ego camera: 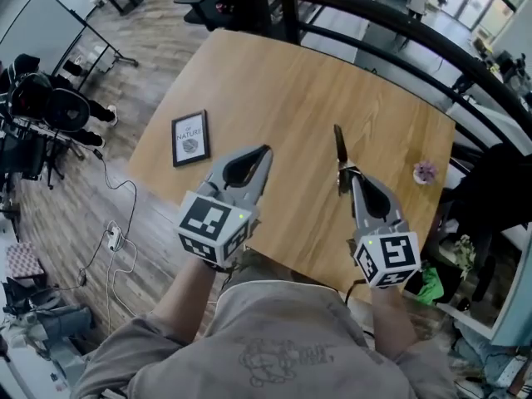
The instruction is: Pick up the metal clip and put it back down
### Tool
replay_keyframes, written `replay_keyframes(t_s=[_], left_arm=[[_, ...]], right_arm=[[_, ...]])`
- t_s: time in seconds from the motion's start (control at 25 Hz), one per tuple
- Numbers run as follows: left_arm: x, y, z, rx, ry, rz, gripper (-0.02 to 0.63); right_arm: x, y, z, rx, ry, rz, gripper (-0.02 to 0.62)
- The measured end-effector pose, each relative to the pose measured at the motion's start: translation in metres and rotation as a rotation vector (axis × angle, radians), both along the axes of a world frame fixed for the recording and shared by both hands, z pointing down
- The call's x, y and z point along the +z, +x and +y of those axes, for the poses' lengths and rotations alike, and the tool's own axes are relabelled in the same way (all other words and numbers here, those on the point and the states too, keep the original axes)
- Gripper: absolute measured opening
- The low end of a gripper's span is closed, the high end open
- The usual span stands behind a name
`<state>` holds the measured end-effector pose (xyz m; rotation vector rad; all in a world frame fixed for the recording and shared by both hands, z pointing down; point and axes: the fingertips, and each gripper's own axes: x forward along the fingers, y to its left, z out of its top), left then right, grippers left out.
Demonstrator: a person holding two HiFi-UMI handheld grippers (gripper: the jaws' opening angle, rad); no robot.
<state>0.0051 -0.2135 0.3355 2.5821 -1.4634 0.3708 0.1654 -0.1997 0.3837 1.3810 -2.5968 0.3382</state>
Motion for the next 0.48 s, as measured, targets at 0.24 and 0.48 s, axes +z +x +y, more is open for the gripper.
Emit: replay_keyframes(t_s=[0.24, 0.48], left_arm=[[-0.031, -0.003, -0.009, 0.138, 0.096, -0.038, 0.000], [-0.044, -0.019, -0.011, 0.229, 0.121, -0.035, 0.000]], right_arm=[[-0.044, -0.005, 0.005, 0.090, 0.077, -0.033, 0.012], [-0.068, -0.016, 0.013, 0.189, 0.113, -0.057, 0.012]])
